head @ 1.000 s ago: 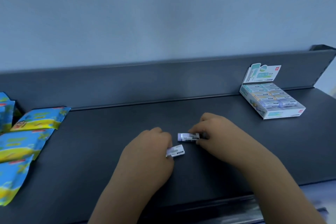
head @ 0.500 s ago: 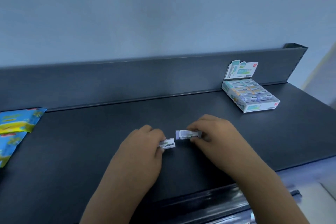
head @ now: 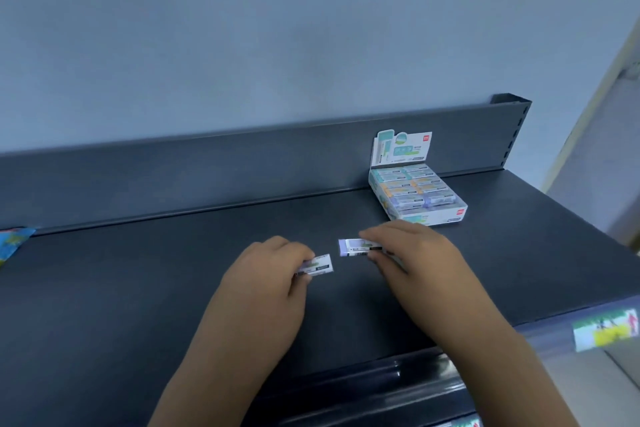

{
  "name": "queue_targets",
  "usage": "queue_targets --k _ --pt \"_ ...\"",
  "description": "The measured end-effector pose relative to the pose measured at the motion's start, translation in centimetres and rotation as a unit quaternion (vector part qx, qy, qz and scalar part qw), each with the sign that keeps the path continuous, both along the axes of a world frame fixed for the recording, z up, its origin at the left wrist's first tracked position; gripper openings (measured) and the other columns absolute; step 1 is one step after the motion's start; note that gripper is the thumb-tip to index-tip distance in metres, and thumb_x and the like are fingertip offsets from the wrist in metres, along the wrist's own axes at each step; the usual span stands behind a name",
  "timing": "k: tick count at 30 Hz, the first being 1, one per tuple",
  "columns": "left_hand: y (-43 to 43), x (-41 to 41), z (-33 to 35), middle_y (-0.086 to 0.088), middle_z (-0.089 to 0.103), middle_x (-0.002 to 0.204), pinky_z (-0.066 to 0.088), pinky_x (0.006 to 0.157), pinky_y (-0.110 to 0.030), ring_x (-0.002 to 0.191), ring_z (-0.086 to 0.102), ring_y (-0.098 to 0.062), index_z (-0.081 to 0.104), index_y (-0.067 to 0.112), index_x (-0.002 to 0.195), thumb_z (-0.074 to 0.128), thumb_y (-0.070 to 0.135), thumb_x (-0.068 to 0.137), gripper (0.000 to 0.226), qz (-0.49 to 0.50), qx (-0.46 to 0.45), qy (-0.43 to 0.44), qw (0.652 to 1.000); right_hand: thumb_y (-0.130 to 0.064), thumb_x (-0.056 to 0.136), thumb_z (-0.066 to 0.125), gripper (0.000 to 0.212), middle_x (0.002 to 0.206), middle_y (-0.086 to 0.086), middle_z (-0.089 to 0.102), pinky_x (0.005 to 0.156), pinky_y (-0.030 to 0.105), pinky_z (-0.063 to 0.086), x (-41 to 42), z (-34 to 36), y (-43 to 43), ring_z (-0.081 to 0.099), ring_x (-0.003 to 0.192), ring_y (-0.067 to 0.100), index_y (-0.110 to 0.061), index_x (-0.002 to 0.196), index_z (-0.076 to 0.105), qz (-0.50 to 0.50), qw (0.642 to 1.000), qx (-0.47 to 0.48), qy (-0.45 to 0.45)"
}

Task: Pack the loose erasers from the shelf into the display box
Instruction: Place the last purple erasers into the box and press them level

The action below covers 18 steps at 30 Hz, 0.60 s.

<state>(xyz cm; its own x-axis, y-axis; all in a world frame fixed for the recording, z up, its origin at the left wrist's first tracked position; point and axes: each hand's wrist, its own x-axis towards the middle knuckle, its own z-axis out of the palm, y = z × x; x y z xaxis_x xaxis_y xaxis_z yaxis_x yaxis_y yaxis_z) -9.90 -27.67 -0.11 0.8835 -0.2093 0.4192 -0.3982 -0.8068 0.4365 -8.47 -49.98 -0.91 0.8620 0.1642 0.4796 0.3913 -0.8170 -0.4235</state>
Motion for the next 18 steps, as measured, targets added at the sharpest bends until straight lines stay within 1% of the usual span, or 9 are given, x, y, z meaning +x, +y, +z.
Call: queue_targets --k 3,7,11,13,15,18 --pt "-3.7 -0.1 0.3 0.015 0.056 0.087 0.048 0.071 -0.034 0.082 0.053 -0.01 0.065 0.031 0.091 0.068 0.015 0.087 0.016 0.011 -0.007 0.0 1.0 -0.018 0.09 0.071 0.023 0.103 -0.016 0.067 0.081 0.038 0.055 0.0 0.2 -3.4 0.062 0.094 0.012 -0.03 0.11 0.07 0.014 1.0 0.022 0.003" --pt "-8.5 -0.4 0.1 0.016 0.056 0.092 0.049 0.072 -0.032 0.083 0.054 -0.008 0.066 0.031 0.092 0.065 0.015 0.091 0.015 0.032 -0.01 0.008 0.999 -0.021 0.091 0.07 0.022 0.103 -0.015 0.066 0.081 0.037 0.055 0.2 0.1 -8.3 0.061 0.096 0.012 -0.029 0.111 0.071 0.031 0.999 0.034 0.01" --pt "-12.1 -0.9 -0.4 0.015 0.058 0.091 0.05 0.071 -0.032 0.081 0.055 -0.009 0.069 0.029 0.095 0.071 0.012 0.088 0.019 0.045 -0.018 0.004 0.999 -0.02 0.092 0.069 0.024 0.107 -0.015 0.067 0.086 0.036 0.055 0.7 0.0 -11.9 0.062 0.1 0.011 -0.028 0.114 0.072 0.046 0.997 0.057 0.024" --pt "-13.0 -0.9 -0.7 0.017 0.059 0.092 0.049 0.071 -0.027 0.082 0.056 -0.008 0.071 0.029 0.099 0.073 0.012 0.087 0.021 0.045 -0.015 0.001 0.999 -0.021 0.093 0.067 0.027 0.109 -0.015 0.066 0.088 0.035 0.054 1.0 0.1 -13.1 0.062 0.102 0.011 -0.029 0.118 0.071 0.045 0.997 0.055 0.025" --pt "-13.5 -0.9 -0.5 0.019 0.059 0.095 0.047 0.075 -0.021 0.085 0.057 -0.006 0.072 0.029 0.104 0.074 0.015 0.087 0.022 0.04 -0.014 -0.006 0.999 -0.021 0.094 0.064 0.031 0.113 -0.017 0.065 0.091 0.032 0.052 1.2 0.3 -13.9 0.06 0.105 0.007 -0.033 0.123 0.068 0.047 0.997 0.048 0.03" --pt "-13.7 -0.4 0.5 0.021 0.06 0.097 0.048 0.077 -0.019 0.088 0.058 -0.002 0.071 0.031 0.107 0.074 0.018 0.087 0.023 0.023 -0.012 -0.018 1.0 -0.021 0.094 0.065 0.028 0.112 -0.019 0.065 0.091 0.029 0.052 1.7 1.1 -14.6 0.06 0.103 0.006 -0.031 0.119 0.07 0.044 0.997 0.054 0.027"
